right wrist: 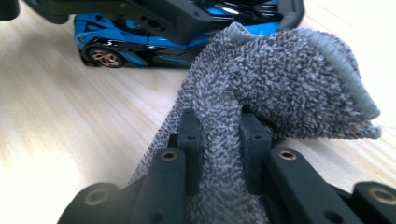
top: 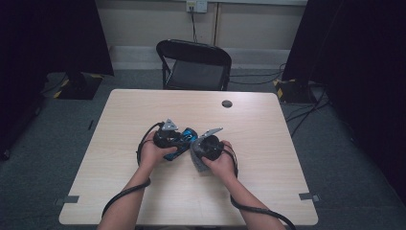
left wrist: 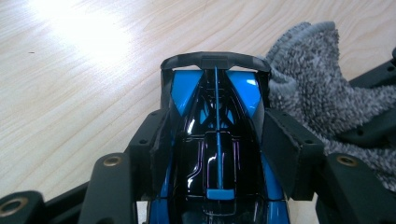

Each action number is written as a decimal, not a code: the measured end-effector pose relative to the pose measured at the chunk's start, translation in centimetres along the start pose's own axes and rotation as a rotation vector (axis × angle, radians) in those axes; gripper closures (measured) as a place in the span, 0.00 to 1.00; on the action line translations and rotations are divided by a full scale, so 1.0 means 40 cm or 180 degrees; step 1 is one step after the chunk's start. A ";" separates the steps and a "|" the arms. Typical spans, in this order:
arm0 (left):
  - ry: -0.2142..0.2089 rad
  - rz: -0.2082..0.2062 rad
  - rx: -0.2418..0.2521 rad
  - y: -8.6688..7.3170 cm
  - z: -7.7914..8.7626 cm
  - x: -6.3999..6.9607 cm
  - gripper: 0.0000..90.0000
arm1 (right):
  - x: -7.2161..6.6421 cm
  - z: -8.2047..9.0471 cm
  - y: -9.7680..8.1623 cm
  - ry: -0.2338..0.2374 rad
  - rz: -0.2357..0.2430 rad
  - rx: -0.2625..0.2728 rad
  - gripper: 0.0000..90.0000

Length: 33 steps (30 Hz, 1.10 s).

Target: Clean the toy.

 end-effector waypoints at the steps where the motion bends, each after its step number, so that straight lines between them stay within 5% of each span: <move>1: 0.0012 0.0002 0.0009 0.000 0.000 0.000 0.48 | -0.005 -0.002 0.000 0.0013 0.0022 0.0001 0.83; 33: -0.0008 0.0069 0.0035 -0.003 0.002 0.003 0.48 | -0.079 -0.034 0.011 0.0201 0.0164 -0.0006 0.83</move>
Point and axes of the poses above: each handheld gripper's, and its own axes: z roughly backward along the jaws, y roughly out of its top, x roughly to its right, the point moved 4 cm from there along -z, roughly forward along the jaws, and after that the axes turned 11 degrees about y, right-handed, at the moved point
